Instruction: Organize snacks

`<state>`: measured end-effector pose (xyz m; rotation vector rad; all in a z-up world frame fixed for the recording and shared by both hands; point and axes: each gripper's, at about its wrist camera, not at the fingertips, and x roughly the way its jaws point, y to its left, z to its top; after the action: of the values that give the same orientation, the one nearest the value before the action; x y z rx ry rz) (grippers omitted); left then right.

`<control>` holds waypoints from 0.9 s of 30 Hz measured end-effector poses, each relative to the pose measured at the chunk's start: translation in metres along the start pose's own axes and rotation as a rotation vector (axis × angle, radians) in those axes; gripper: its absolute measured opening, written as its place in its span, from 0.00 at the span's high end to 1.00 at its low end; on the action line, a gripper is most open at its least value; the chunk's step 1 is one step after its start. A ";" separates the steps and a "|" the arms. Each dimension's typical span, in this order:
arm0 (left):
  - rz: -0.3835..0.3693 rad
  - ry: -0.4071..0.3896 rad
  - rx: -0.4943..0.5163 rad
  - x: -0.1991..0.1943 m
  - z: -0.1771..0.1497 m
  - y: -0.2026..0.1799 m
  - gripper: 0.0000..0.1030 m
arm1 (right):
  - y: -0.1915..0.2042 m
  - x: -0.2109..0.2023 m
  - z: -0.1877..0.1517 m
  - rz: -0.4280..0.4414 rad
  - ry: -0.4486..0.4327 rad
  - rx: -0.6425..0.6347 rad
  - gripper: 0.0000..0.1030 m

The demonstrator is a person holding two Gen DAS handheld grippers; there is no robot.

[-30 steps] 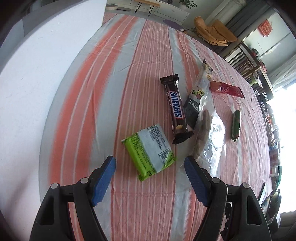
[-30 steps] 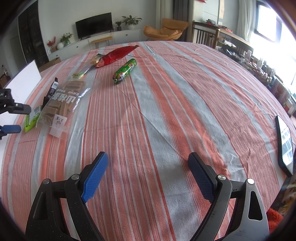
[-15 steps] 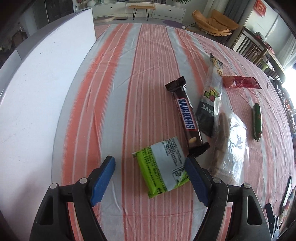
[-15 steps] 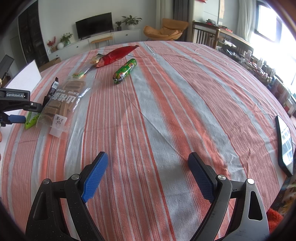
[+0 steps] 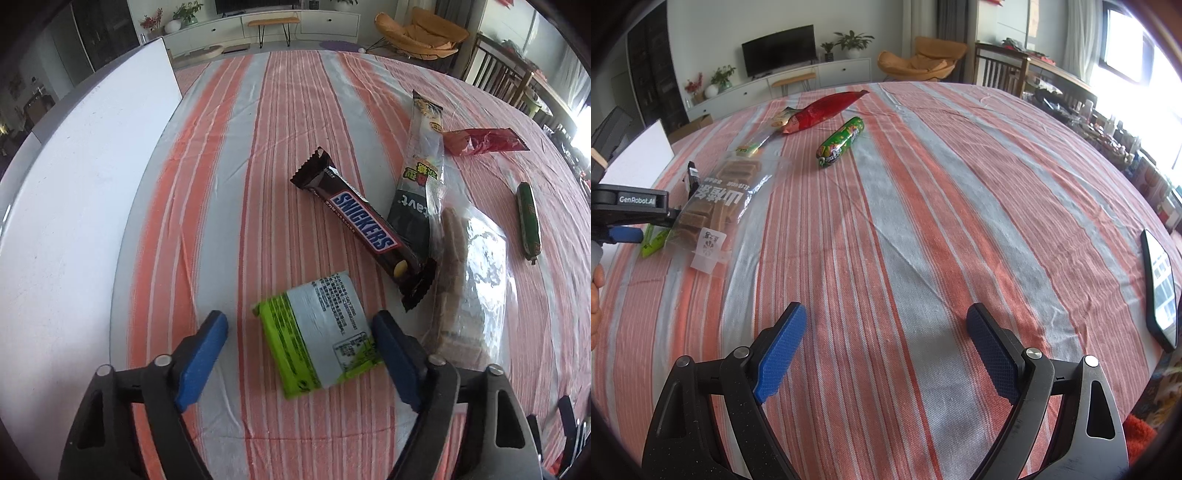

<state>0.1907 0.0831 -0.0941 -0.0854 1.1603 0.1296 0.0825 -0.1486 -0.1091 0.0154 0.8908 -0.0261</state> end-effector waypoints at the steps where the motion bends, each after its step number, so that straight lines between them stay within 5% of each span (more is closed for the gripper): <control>1: -0.003 -0.011 0.012 -0.003 -0.003 0.003 0.48 | 0.000 0.000 0.000 0.000 0.000 0.000 0.12; 11: -0.051 -0.037 0.051 -0.027 -0.055 0.030 0.52 | 0.000 0.000 0.000 0.000 0.000 0.000 0.12; 16: -0.018 -0.091 0.028 -0.024 -0.066 0.032 0.16 | 0.000 0.000 0.000 0.000 0.000 -0.001 0.12; 27: -0.014 -0.208 0.043 -0.019 -0.070 0.032 0.03 | 0.000 0.000 0.000 0.000 -0.001 -0.001 0.12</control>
<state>0.1147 0.1038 -0.1050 -0.0413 0.9545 0.0985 0.0823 -0.1485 -0.1090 0.0145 0.8902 -0.0253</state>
